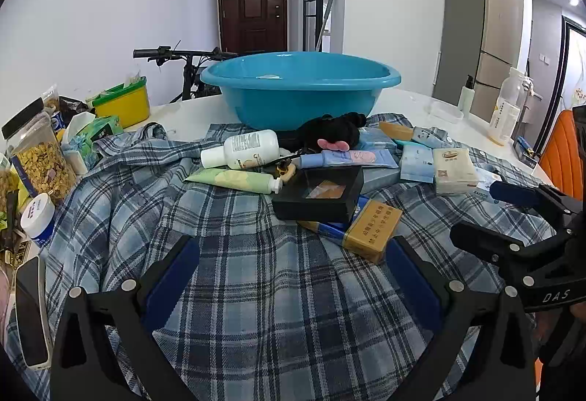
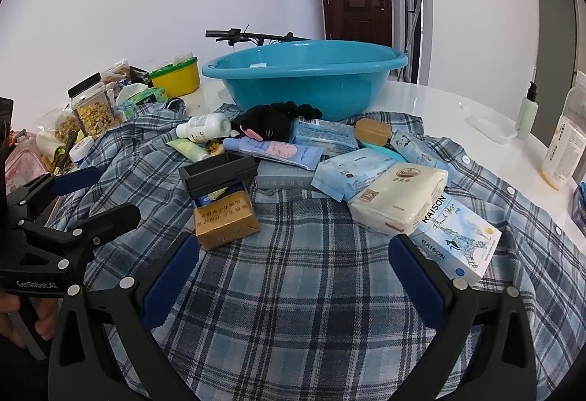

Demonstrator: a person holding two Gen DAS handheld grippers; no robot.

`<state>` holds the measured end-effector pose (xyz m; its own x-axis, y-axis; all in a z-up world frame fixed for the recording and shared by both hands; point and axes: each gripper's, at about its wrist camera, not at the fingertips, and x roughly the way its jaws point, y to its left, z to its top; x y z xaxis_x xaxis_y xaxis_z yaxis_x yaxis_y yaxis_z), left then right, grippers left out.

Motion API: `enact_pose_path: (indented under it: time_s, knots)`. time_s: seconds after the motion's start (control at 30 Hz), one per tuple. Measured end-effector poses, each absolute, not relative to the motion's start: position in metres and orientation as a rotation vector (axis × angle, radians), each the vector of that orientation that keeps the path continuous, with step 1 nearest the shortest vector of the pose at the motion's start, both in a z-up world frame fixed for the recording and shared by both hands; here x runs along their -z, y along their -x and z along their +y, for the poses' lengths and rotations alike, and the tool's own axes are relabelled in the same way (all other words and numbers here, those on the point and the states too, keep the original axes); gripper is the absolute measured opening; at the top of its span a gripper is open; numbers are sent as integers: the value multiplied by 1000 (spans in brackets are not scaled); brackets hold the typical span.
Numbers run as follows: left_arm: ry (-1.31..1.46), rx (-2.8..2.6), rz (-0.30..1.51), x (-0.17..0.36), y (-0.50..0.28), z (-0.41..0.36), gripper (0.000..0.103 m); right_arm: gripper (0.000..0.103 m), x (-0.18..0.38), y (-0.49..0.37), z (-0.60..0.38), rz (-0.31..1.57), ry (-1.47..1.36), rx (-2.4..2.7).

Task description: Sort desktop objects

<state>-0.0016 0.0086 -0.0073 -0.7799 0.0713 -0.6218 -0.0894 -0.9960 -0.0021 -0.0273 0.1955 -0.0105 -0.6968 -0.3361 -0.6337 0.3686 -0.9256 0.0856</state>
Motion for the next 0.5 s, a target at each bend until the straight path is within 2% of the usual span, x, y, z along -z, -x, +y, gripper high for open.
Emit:
enact_pose_path:
  time_s: [0.5]
  knots:
    - [1007,-2889,44,8,0,10,103,103,10,28,195,56,-952,2587]
